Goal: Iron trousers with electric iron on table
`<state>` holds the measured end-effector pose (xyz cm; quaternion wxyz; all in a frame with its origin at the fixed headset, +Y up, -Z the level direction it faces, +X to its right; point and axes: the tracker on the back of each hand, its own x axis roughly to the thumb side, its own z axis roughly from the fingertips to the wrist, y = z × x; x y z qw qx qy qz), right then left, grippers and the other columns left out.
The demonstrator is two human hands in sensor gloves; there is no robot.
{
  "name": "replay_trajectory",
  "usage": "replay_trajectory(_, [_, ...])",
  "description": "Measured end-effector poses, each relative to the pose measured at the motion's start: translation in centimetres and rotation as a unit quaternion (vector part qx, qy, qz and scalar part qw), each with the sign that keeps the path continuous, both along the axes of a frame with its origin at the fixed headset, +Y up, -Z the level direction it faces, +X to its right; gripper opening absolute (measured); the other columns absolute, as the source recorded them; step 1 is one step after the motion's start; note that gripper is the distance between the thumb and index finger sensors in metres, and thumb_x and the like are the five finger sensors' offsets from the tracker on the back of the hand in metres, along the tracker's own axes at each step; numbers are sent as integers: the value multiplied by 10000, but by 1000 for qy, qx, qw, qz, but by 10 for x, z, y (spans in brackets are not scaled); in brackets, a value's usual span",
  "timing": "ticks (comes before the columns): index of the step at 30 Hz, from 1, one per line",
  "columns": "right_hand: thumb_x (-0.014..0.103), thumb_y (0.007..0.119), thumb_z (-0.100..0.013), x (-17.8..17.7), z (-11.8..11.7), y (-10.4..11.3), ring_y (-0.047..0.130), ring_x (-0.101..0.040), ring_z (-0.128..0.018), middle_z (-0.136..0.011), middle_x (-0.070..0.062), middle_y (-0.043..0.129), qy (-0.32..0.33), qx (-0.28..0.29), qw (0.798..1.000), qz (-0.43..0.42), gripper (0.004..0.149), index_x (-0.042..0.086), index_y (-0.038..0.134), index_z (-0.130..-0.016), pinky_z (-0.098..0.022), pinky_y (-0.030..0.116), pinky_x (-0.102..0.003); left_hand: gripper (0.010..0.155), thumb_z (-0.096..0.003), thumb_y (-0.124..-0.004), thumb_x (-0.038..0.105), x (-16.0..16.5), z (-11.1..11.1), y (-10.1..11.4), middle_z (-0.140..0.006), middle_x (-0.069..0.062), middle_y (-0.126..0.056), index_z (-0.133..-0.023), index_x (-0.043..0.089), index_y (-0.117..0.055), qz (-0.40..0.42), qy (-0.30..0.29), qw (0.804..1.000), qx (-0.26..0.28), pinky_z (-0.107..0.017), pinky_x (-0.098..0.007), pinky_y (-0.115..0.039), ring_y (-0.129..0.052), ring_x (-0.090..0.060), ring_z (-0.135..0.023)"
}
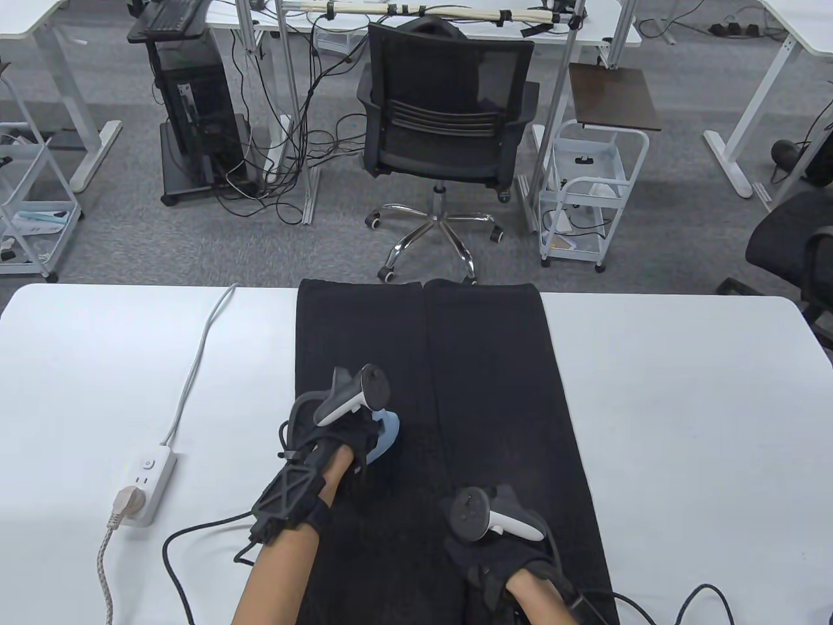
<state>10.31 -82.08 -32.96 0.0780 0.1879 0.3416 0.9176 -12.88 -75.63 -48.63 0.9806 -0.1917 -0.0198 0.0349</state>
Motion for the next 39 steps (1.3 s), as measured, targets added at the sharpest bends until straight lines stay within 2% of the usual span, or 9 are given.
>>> replay_trajectory(5, [387, 428, -635, 0, 0, 1, -73, -507, -980, -1119, -156, -116, 0, 0, 1000, 0, 668, 186, -7, -1101, -629, 156, -762, 435, -592, -779, 403, 0, -2, 0, -511, 38, -897, -887, 102, -672, -5, 6, 1000, 7, -455, -418, -868, -971, -118, -373])
replay_trajectory(10, [384, 432, -634, 2, -1, 1, -61, -498, -987, -1126, -152, -96, -3, 1, 1000, -6, 663, 183, 14, -1108, -635, 164, -755, 436, -591, -777, 400, 8, 20, -1, -508, 37, -897, -885, 97, -671, -7, -20, 1000, 8, -447, -422, -868, -971, -121, -365])
replay_trajectory(14, [382, 435, -633, 3, -1, 1, -55, -495, -992, -1130, -153, -86, -3, 4, 1000, -6, 662, 183, 21, -1110, -638, 173, -753, 436, -591, -777, 399, 19, 54, -2, -508, 37, -896, -885, 95, -672, -9, -71, 997, 10, -445, -423, -868, -971, -123, -364])
replay_trajectory(17, [382, 435, -632, 3, -1, 1, -32, -494, -995, -1130, -153, -83, -3, 7, 1000, -5, 662, 183, 24, -1111, -639, 177, -753, 436, -591, -777, 396, 28, 89, -2, -506, 35, -896, -885, 91, -673, -10, -115, 993, 10, -445, -427, -866, -972, -127, -364])
replay_trajectory(26, [376, 438, -631, 5, 0, 1, -28, -486, -1000, -1132, -156, -74, -4, 11, 1000, -5, 644, 186, 54, -1112, -639, 185, -755, 439, -585, -782, 388, 35, 161, -3, -500, 24, -901, -877, 78, -677, -9, -176, 984, 6, -436, -439, -867, -977, -139, -355])
replay_trajectory(29, [375, 443, -629, 4, 0, 1, -10, -495, -1004, -1136, -165, -56, -2, 23, 1000, -3, 647, 178, 64, -1115, -639, 203, -761, 439, -584, -783, 389, 35, 169, -3, -496, 23, -903, -875, 77, -679, -10, -176, 984, 7, -434, -438, -868, -978, -140, -352])
replay_trajectory(33, [363, 474, -617, 9, 1, 5, 138, -513, -1026, -1162, -214, 86, -22, 82, 996, -35, 630, 154, 174, -1130, -646, 299, -761, 441, -576, -794, 395, 35, 168, -2, -489, 21, -918, -868, 80, -696, -13, -176, 984, 9, -425, -434, -875, -986, -139, -337])
replay_trajectory(36, [350, 491, -611, 20, 0, 19, 287, -554, -1024, -1158, -262, 230, -52, 126, 989, -61, 624, 115, 235, -1129, -647, 378, -759, 452, -569, -807, 399, 39, 168, 0, -485, 19, -930, -868, 74, -708, -16, -174, 985, 2, -417, -436, -880, -995, -143, -332])
replay_trajectory(39, [332, 501, -610, 35, -3, 35, 328, -553, -1022, -1156, -267, 260, -67, 164, 982, -64, 618, 98, 258, -1127, -646, 390, -759, 454, -568, -811, 400, 54, 171, 12, -487, 17, -934, -869, 74, -713, -20, -192, 981, 5, -417, -438, -881, -999, -144, -334])
